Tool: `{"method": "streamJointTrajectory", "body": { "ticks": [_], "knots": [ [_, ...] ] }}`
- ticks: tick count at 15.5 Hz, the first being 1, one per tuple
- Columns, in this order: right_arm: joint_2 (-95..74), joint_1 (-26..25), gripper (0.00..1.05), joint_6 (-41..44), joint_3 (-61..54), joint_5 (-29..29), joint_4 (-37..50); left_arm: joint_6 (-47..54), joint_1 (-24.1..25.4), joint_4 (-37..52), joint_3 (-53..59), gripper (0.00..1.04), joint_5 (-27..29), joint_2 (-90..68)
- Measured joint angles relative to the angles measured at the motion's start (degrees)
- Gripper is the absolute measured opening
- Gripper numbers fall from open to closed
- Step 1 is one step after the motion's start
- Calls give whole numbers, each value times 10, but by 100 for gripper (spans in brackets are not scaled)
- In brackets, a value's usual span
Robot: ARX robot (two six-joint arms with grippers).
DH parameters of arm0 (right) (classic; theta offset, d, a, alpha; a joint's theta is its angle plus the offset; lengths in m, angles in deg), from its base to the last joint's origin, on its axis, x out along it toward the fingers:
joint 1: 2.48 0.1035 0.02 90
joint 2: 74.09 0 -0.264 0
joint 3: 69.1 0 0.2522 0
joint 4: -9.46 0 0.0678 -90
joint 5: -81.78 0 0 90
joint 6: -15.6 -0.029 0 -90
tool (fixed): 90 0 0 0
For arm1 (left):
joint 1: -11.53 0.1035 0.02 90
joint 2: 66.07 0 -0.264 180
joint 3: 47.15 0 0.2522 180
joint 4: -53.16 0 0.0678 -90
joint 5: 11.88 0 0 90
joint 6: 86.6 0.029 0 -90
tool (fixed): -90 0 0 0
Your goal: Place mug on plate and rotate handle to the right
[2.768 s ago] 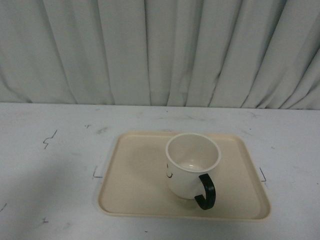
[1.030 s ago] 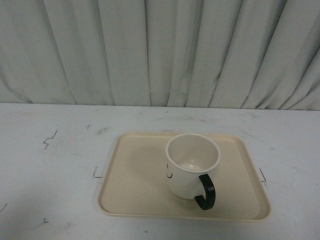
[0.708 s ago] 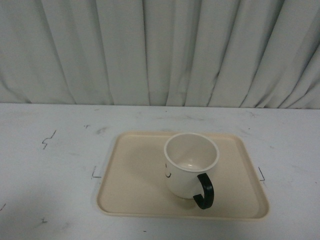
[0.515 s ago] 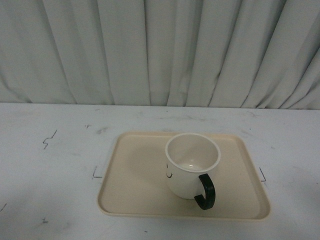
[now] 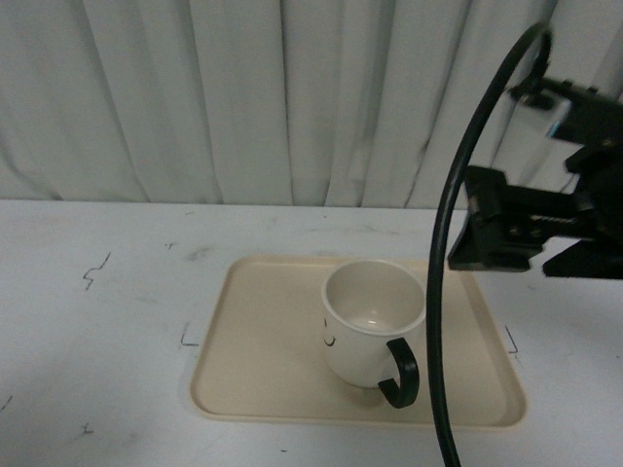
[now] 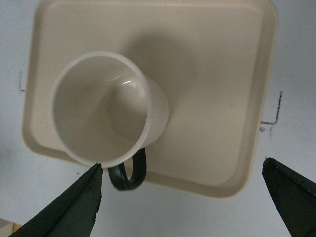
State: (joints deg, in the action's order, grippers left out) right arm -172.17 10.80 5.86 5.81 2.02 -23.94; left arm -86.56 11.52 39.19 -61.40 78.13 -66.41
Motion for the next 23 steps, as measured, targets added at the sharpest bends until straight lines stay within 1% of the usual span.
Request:
{"method": "streamJointTrajectory", "body": {
  "ticks": [3, 4, 5, 6, 7, 8, 10, 12, 14, 15, 16, 17, 19, 20, 21, 22, 23],
  "knots": [
    [-125, 29, 98, -63, 83, -32, -4, 0, 0, 0, 0, 98, 0, 0],
    [-174, 54, 98, -81, 120, -52, -15, 0, 0, 0, 0, 98, 0, 0],
    [-183, 63, 98, -81, 125, -57, -21, 0, 0, 0, 0, 98, 0, 0],
    [-194, 70, 91, -82, 133, -60, -27, 0, 0, 0, 0, 98, 0, 0],
    [-201, 74, 80, -83, 141, -63, -30, 0, 0, 0, 0, 98, 0, 0],
    [-205, 74, 73, -83, 146, -64, -36, 0, 0, 0, 0, 98, 0, 0],
    [-212, 74, 51, -83, 150, -69, -38, 0, 0, 0, 0, 98, 0, 0],
    [-212, 73, 35, -82, 153, -69, -48, 0, 0, 0, 0, 98, 0, 0],
    [-212, 73, 15, -65, 164, -70, -54, 0, 0, 0, 0, 98, 0, 0],
    [-212, 71, 7, -49, 172, -69, -66, 0, 0, 0, 0, 98, 0, 0],
    [-212, 69, 2, -19, 182, -67, -82, 0, 0, 0, 0, 98, 0, 0],
    [-212, 64, 3, 7, 197, -60, -99, 0, 0, 0, 0, 98, 0, 0],
    [-211, 49, 3, 114, 233, -24, -128, 0, 0, 0, 0, 98, 0, 0],
    [-210, 42, 3, 185, 246, -20, -130, 0, 0, 0, 0, 98, 1, 0],
    [-210, 34, 3, 259, 261, -3, -148, 0, 0, 0, 0, 98, 0, 0],
    [-210, 26, 3, 363, 276, 24, -169, 0, 0, 0, 0, 98, 0, 0],
    [-211, 24, 3, 432, 291, 36, -191, 0, 0, 0, 0, 98, 0, 0]
  ]
}}
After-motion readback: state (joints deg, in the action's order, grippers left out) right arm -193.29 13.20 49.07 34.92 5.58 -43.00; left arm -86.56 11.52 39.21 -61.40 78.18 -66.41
